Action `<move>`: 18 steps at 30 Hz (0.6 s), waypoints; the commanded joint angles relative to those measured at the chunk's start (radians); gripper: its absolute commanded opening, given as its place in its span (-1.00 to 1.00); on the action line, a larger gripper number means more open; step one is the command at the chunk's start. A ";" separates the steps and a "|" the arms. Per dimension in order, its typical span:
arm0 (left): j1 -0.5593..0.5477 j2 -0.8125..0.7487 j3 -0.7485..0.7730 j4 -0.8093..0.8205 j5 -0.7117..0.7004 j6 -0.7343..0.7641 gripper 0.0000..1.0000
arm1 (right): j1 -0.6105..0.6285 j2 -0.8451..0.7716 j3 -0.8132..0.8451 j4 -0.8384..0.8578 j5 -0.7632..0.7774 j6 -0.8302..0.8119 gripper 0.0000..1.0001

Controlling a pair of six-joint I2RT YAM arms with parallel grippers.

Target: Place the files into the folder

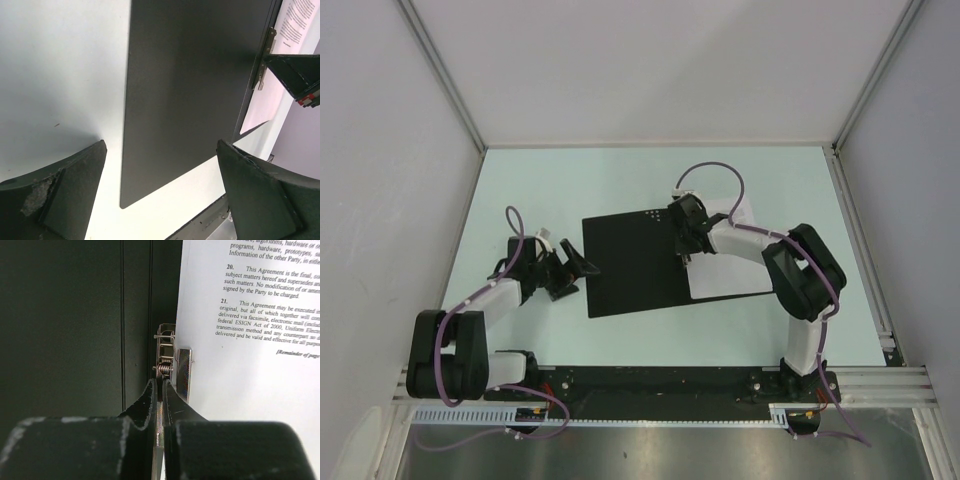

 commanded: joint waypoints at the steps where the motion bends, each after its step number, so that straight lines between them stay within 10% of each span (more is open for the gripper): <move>1: 0.005 0.012 -0.029 0.032 0.009 -0.010 0.99 | -0.052 -0.064 0.016 -0.004 -0.182 0.003 -1.00; 18: -0.023 0.077 -0.029 0.098 0.062 -0.055 0.99 | -0.132 -0.095 0.017 0.059 -0.399 0.076 -1.00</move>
